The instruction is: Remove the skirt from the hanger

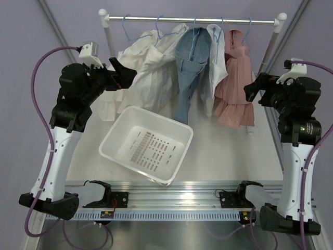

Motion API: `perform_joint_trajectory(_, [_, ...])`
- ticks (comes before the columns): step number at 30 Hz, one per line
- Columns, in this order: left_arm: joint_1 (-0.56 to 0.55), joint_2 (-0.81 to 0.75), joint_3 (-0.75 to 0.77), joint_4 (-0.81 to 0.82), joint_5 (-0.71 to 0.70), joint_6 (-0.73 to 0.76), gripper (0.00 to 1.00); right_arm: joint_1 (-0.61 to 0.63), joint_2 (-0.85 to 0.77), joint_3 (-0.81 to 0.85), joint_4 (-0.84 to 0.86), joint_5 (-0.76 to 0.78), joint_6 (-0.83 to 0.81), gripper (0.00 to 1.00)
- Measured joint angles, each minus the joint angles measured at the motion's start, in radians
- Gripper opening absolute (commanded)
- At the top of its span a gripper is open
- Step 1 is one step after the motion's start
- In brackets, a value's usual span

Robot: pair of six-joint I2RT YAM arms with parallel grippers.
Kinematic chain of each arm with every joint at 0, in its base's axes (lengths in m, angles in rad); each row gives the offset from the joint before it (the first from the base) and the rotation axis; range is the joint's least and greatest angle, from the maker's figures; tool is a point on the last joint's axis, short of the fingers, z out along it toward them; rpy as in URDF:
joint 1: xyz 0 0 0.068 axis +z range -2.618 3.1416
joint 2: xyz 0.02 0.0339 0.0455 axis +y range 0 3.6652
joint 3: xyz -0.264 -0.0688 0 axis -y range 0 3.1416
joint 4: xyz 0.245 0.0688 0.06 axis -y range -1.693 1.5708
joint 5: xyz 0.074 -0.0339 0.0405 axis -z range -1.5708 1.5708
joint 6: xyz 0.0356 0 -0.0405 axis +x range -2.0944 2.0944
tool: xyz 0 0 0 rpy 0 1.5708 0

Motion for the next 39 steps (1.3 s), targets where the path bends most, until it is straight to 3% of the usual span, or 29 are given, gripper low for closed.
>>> perform_joint_trajectory(13, [0.000,-0.063,-0.069,0.000,-0.009,0.026,0.99,0.000,0.029,0.021,0.063,0.025,0.048,0.99])
perform_joint_trajectory(18, [0.000,-0.043,-0.066,0.020,0.031,0.002,0.99,-0.001,0.063,0.019,0.055,-0.040,-0.121,0.99])
perform_joint_trajectory(22, [-0.014,0.077,0.029,0.032,0.073,-0.034,0.99,-0.001,0.082,0.020,-0.008,-0.221,-0.267,0.99])
perform_joint_trajectory(27, [-0.053,0.257,0.209,0.032,0.076,-0.047,0.98,-0.001,0.077,0.020,-0.038,-0.388,-0.335,0.99])
perform_joint_trajectory(31, [-0.065,0.366,0.306,0.067,0.068,-0.046,0.86,-0.002,0.066,0.016,-0.037,-0.479,-0.342,0.99])
perform_joint_trajectory(39, [-0.065,0.536,0.449,0.175,0.037,0.003,0.75,-0.006,0.050,-0.019,-0.019,-0.560,-0.325,0.99])
